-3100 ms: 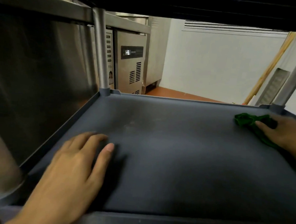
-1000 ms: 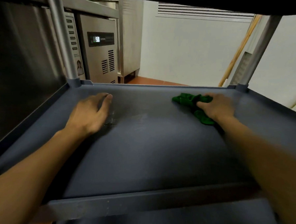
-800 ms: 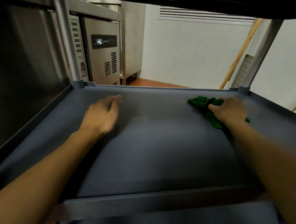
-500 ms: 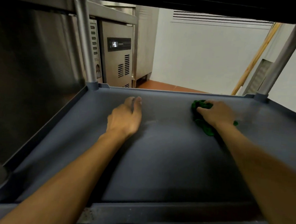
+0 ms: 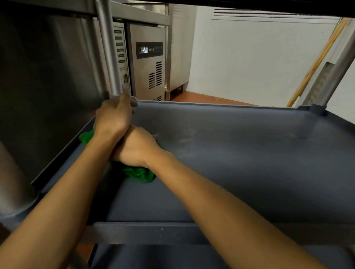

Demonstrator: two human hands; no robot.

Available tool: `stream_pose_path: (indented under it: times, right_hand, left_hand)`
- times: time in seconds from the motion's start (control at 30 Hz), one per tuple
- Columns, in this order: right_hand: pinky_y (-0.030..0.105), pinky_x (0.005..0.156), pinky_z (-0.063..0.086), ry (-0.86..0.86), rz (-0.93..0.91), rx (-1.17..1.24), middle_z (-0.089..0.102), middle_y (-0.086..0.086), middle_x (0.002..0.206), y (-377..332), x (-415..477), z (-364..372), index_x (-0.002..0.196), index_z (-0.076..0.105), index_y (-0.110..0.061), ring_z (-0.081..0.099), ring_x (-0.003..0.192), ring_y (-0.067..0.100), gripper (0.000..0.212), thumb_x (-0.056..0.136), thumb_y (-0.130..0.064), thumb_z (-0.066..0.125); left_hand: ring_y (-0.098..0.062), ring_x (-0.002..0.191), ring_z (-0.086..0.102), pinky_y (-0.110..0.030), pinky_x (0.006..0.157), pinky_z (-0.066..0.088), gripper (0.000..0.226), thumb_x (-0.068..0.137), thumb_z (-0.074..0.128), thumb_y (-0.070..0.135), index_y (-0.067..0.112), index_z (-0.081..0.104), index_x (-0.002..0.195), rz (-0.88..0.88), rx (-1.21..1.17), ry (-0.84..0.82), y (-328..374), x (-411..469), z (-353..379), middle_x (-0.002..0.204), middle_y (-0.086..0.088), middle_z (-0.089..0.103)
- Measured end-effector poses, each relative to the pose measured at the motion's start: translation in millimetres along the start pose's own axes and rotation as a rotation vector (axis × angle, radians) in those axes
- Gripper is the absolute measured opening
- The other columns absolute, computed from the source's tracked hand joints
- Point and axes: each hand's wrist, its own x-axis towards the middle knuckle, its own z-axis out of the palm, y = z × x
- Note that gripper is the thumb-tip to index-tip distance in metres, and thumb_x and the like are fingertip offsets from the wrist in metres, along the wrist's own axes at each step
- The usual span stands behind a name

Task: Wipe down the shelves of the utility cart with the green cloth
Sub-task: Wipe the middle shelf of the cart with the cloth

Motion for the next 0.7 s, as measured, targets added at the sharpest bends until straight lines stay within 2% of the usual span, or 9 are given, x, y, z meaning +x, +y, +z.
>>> stream_pose_path:
  times: [0.1,0.27,0.3,0.37,0.43,0.5,0.57,0.63,0.7]
  right_hand:
    - [0.038,0.081,0.057,-0.034,-0.015,0.127,0.070,-0.008,0.092,1.7,-33.3,-15.0,0.101,0.069,-0.026,0.066,0.085,0.012,0.035,0.071,-0.035,0.082]
    - [0.034,0.091,0.054,-0.034,-0.008,0.081,0.072,-0.012,0.102,37.7,-90.0,-55.7,0.095,0.069,-0.042,0.067,0.093,0.007,0.033,0.063,-0.035,0.076]
    - [0.032,0.092,0.054,-0.024,0.027,0.058,0.071,-0.013,0.104,47.9,-99.1,-67.8,0.094,0.068,-0.045,0.067,0.095,0.007,0.033,0.062,-0.038,0.074]
    - [0.028,0.093,0.052,0.031,0.100,0.006,0.070,-0.016,0.107,72.7,-113.8,-93.7,0.093,0.067,-0.048,0.066,0.098,0.005,0.034,0.061,-0.039,0.073]
    - [0.026,0.093,0.049,0.142,0.187,-0.056,0.070,-0.016,0.108,102.3,-123.9,-117.4,0.095,0.067,-0.047,0.066,0.102,0.008,0.035,0.065,-0.033,0.077]
    - [0.024,0.083,0.049,0.262,0.300,-0.087,0.070,-0.015,0.102,132.4,-126.3,-136.5,0.095,0.067,-0.043,0.066,0.099,0.011,0.031,0.070,-0.029,0.080]
    - [0.025,0.072,0.050,0.346,0.403,-0.113,0.070,-0.014,0.092,159.0,-118.4,-150.1,0.092,0.068,-0.036,0.067,0.090,0.014,0.021,0.075,-0.032,0.079]
    - [0.031,0.071,0.049,0.421,0.465,-0.201,0.069,-0.006,0.090,179.9,-100.7,-157.9,0.092,0.066,-0.028,0.066,0.087,0.021,0.018,0.079,-0.036,0.077]
    - [0.036,0.075,0.050,0.510,0.520,-0.304,0.069,0.006,0.098,191.6,-75.7,-158.1,0.101,0.066,-0.020,0.064,0.091,0.030,0.027,0.082,-0.037,0.073]
  left_hand:
    - [-0.022,0.090,0.073,-0.040,0.086,0.059,0.045,0.102,0.041,0.050,0.018,0.072,0.093,-0.023,-0.074,-0.080,3.5,-6.8,4.1,0.095,-0.006,0.075]
    - [-0.017,0.088,0.071,-0.027,0.070,0.051,0.046,0.104,0.036,0.050,0.022,0.072,0.099,0.075,0.099,-0.287,-2.8,-16.6,12.5,0.098,-0.001,0.074]
    - [-0.016,0.091,0.070,-0.027,0.072,0.050,0.045,0.104,0.034,0.051,0.026,0.071,0.099,0.083,0.132,-0.305,-7.6,-16.7,11.6,0.100,0.000,0.073]
    - [-0.017,0.101,0.066,-0.036,0.086,0.052,0.041,0.105,0.032,0.051,0.030,0.067,0.102,0.106,0.189,-0.331,-16.0,-17.2,9.8,0.107,0.000,0.070]
    - [-0.018,0.110,0.062,-0.042,0.099,0.049,0.039,0.105,0.032,0.048,0.029,0.065,0.111,0.122,0.218,-0.324,-20.7,-18.4,9.1,0.118,-0.001,0.067]
    - [-0.016,0.109,0.062,-0.042,0.100,0.049,0.038,0.105,0.033,0.047,0.030,0.065,0.117,0.139,0.200,-0.274,-21.7,-20.2,9.6,0.120,-0.002,0.067]
    - [-0.011,0.095,0.064,-0.035,0.088,0.052,0.035,0.104,0.034,0.048,0.035,0.066,0.104,0.202,0.153,-0.197,-19.5,-24.9,11.3,0.105,0.001,0.069]
    - [0.002,0.077,0.058,-0.025,0.071,0.047,0.037,0.103,0.033,0.051,0.037,0.063,0.088,0.230,0.147,-0.185,-15.8,-31.6,15.0,0.085,0.007,0.064]
    - [0.010,0.071,0.048,-0.020,0.068,0.040,0.039,0.102,0.032,0.055,0.036,0.065,0.093,0.187,0.163,-0.228,-17.2,-33.4,21.5,0.079,0.013,0.058]
